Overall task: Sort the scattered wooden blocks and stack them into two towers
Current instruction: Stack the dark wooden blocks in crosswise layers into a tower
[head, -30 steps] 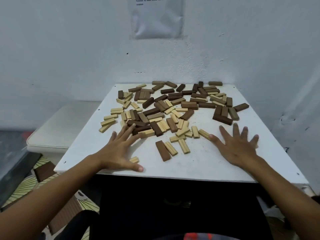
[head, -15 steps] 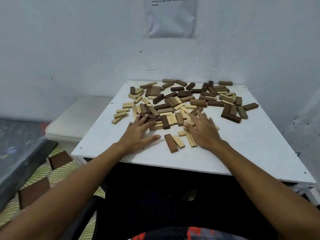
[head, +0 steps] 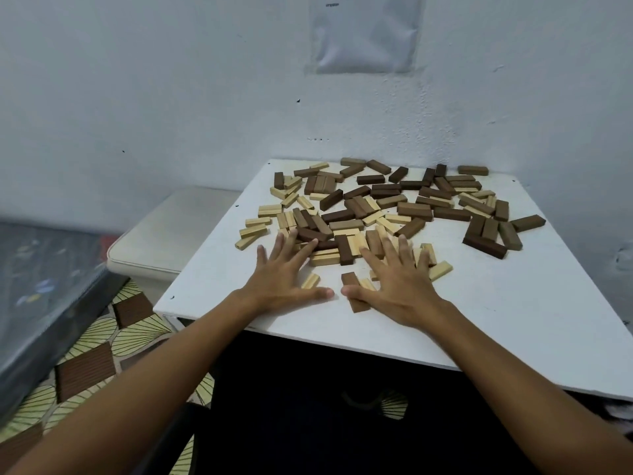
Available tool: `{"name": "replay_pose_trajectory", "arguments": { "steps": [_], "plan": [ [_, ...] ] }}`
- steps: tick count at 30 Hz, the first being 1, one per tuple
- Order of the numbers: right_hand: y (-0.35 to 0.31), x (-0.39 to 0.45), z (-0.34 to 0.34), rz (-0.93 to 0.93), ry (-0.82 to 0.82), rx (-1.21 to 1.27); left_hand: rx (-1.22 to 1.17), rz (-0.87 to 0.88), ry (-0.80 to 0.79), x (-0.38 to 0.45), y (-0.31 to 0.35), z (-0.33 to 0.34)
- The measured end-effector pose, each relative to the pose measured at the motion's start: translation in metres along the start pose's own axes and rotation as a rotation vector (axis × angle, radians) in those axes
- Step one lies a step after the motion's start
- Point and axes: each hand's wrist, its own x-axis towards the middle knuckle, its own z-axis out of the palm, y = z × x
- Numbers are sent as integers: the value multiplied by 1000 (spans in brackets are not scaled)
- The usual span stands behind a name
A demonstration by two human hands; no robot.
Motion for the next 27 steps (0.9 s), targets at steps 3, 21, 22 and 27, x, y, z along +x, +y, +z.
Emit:
{"name": "replay_pose_trajectory", "arguments": {
  "steps": [3, 21, 22, 27],
  "plan": [
    [0, 12, -3, -22, 39, 1, -26, -22, 59, 3, 2, -1],
    [20, 35, -23, -171, 36, 142, -167, -26, 365, 52, -7, -19],
    [29, 35, -31, -134, 84, 227, -175, -35, 448, 55, -13, -22],
    [144, 58, -50, 497, 401, 38, -85, -380, 340, 68, -60, -27]
  ]
}}
